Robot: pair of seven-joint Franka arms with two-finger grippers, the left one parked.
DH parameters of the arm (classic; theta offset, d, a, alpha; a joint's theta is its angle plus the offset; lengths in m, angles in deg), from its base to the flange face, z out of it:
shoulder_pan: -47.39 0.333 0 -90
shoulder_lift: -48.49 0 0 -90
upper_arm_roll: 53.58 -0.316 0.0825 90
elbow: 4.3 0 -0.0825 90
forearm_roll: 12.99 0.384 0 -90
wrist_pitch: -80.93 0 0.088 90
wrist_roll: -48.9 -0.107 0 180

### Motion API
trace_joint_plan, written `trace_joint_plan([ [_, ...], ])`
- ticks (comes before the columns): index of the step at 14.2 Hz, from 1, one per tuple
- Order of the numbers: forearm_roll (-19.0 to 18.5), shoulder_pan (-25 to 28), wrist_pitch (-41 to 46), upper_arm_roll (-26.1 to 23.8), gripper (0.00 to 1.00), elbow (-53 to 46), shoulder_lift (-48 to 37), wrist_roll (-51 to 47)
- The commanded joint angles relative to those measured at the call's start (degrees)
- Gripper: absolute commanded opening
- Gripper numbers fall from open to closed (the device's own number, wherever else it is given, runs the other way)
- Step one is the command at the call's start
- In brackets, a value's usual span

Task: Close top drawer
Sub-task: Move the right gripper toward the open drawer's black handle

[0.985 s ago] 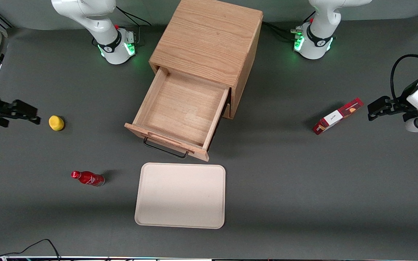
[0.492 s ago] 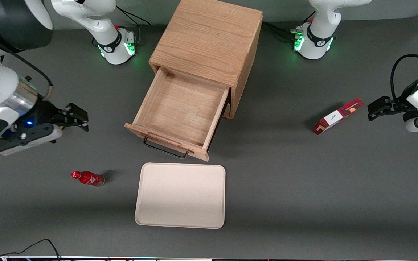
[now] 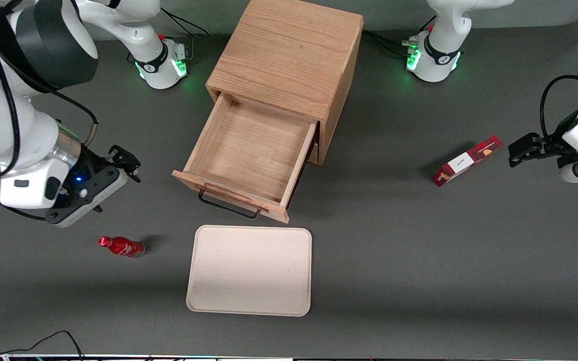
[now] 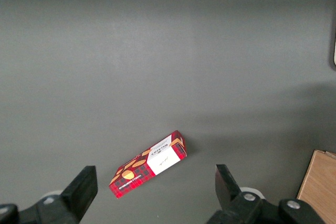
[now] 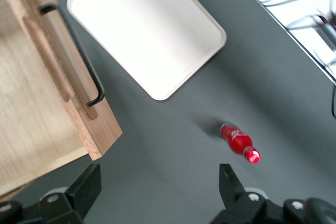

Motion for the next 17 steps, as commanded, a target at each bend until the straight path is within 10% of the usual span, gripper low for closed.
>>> trace_joint_plan([
  [1,-1.25,-0.14,1.53,-2.49,1.00,-2.82,3.42,6.99],
  [17,2.53,3.99,0.65,-6.45,1.00,-14.59,20.39,4.11],
])
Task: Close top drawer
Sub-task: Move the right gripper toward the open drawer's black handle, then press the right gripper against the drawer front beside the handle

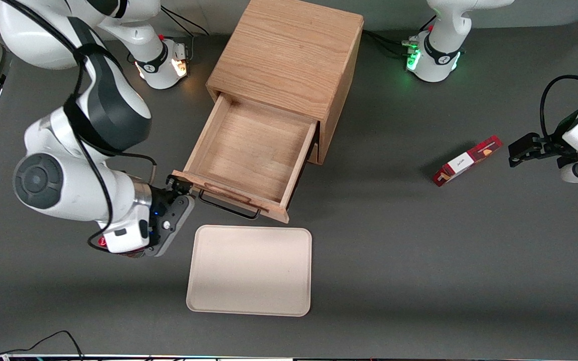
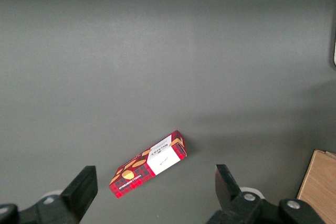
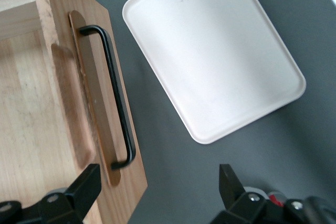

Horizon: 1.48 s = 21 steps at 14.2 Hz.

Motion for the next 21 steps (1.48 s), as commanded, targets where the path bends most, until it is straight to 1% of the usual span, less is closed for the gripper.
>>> trace_joint_plan([
  [1,0.99,1.53,0.96,-1.24,1.00,-4.08,3.93,-0.57],
  [5,2.75,1.62,0.79,-2.56,1.00,-4.08,7.10,-3.65],
  [12,2.75,1.53,-1.32,-2.74,1.00,-4.08,8.69,-4.18],
  [16,2.75,1.62,-2.37,-2.92,1.00,-3.64,9.65,-7.08],
  [21,2.84,1.53,-2.03,-2.92,1.00,-3.37,9.74,-7.08],
])
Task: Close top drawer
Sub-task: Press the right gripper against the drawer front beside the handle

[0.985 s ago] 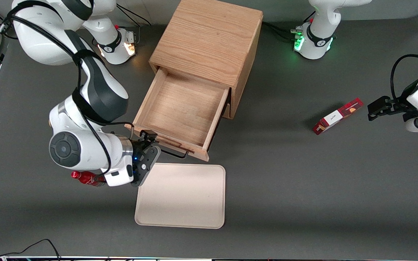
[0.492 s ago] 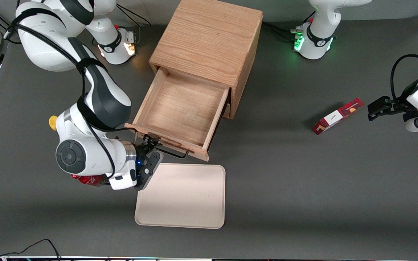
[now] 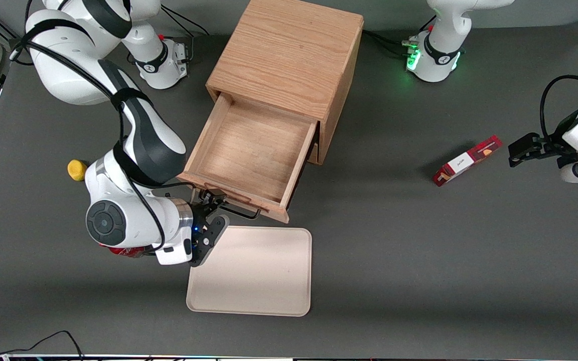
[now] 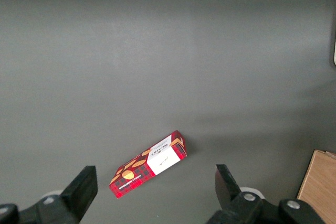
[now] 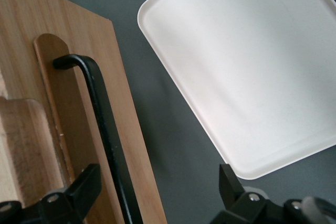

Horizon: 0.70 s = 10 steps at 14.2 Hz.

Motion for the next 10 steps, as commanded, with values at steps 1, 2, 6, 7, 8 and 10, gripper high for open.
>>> trace_joint_plan([
  [1,0.76,0.05,0.29,-0.37,1.00,-1.84,1.01,-1.29],
  [2,0.84,-0.31,0.29,-0.46,1.00,-1.76,1.01,-1.20],
  [6,1.55,-0.66,0.64,-0.46,1.00,-1.05,0.83,-1.12],
  [7,1.64,-0.66,0.73,-0.46,1.00,-1.05,0.74,-1.12],
  [8,1.64,-0.66,0.82,-0.46,1.00,-0.97,0.57,-1.03],
  [10,1.72,-0.75,1.00,-0.46,1.00,0.52,0.04,-1.11],
])
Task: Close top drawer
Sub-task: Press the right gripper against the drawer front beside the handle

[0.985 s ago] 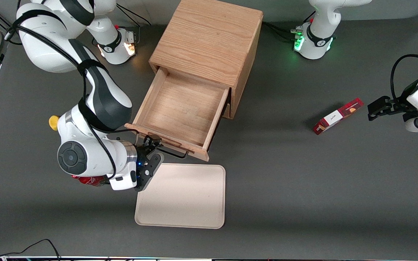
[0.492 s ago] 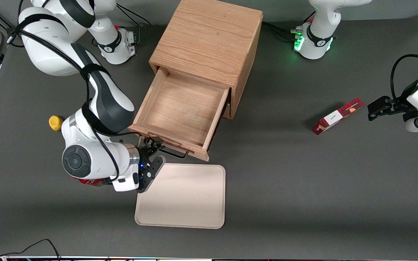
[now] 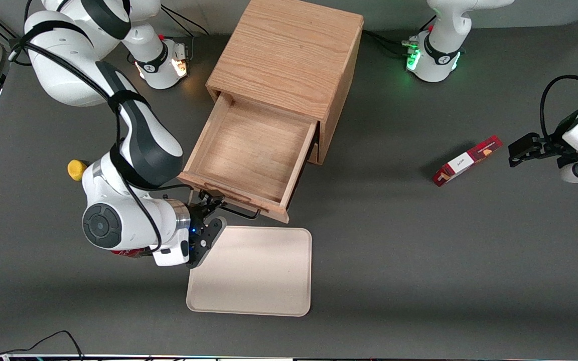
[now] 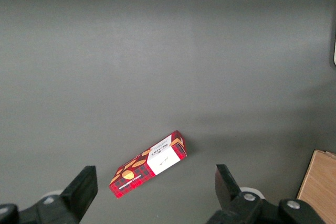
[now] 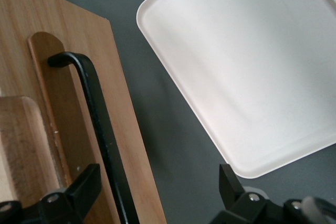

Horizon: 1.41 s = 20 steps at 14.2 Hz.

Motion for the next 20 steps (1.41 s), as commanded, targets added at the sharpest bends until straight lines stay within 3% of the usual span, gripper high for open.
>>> trace_joint_plan([
  [1,1.03,-0.19,0.77,-0.55,1.00,1.22,-0.40,-1.39],
  [5,4.46,-1.15,0.86,-0.55,1.00,4.56,-2.24,-1.40],
  [12,6.31,-1.24,1.04,-0.55,1.00,8.86,-5.23,-2.71],
  [17,6.57,-1.77,-2.12,-0.64,1.00,16.24,-9.01,-2.89],
  [20,8.59,-2.12,-5.72,-0.55,1.00,21.69,-11.64,-2.98],
])
